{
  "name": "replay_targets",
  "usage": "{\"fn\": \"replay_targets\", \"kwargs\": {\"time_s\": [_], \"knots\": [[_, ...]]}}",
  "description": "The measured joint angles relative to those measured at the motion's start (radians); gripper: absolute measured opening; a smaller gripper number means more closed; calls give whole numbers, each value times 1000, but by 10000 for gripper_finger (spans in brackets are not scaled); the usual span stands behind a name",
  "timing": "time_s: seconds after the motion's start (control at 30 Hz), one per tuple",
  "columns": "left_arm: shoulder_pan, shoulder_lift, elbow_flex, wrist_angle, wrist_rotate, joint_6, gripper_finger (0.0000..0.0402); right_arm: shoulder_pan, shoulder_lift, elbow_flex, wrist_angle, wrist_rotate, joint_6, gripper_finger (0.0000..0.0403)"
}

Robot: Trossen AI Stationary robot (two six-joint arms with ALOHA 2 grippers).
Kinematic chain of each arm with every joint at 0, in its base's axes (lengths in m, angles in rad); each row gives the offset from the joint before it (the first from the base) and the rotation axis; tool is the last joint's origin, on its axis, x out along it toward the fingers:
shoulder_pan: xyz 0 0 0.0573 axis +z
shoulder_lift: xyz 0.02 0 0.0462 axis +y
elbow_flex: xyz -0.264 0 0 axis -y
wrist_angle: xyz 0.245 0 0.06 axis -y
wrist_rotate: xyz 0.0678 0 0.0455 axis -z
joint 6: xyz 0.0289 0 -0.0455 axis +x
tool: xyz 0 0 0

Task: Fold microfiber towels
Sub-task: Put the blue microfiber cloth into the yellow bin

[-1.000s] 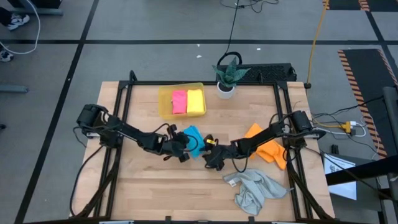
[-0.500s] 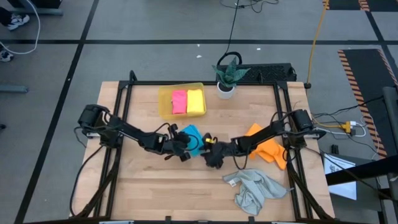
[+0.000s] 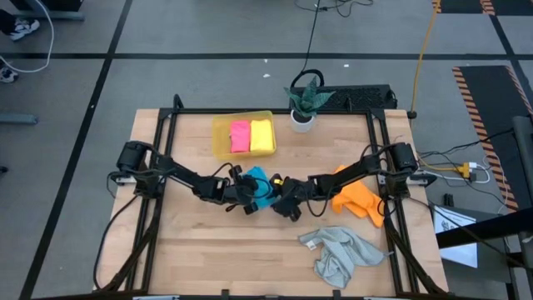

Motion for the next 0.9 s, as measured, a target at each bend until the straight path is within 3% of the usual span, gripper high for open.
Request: {"fn": "replay_targets", "kwargs": {"time_s": [0.2,0.37,0.53,0.77,0.9], "knots": [[7,11,0,32,26,21,3,0,7,0,7,5,-20,183],[5,11,0,60,50,37,15,0,50,1,58,22,-50,180],[5,12,0,71,80,43,4,0,90,4,108,75,-60,137],[-20,-24,-1,44,55,61,14,5,92,3,87,85,17,22],[-56,-118,-1,-66,-3,50,3,23,81,2,61,86,85,16]]}}
